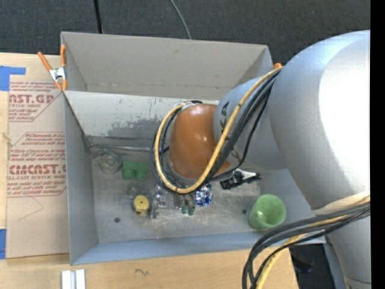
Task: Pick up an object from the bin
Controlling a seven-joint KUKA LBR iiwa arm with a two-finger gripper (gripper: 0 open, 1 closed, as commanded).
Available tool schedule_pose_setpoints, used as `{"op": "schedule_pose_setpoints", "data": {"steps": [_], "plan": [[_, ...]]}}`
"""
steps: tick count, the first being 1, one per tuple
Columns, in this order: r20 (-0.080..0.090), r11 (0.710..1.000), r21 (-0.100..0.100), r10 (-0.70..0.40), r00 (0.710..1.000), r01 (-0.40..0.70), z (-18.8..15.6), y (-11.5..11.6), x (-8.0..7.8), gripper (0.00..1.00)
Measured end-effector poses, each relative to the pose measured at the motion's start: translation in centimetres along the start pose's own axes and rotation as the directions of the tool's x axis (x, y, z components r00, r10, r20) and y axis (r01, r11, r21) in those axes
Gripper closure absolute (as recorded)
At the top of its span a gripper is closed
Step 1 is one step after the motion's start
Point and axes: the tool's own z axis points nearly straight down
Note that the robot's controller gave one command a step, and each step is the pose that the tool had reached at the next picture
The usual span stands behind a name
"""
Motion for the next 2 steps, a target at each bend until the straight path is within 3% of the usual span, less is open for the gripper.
{"op": "schedule_pose_setpoints", "data": {"steps": [1, 2], "plan": [[0.008, 1.000, -0.001, 0.001, 1.000, -0.001, 0.1, -0.1, -0.1, 0.00], [0.003, 0.996, 0.004, 0.091, 0.996, -0.091, 0.2, 5.6, -1.6, 0.00]]}}
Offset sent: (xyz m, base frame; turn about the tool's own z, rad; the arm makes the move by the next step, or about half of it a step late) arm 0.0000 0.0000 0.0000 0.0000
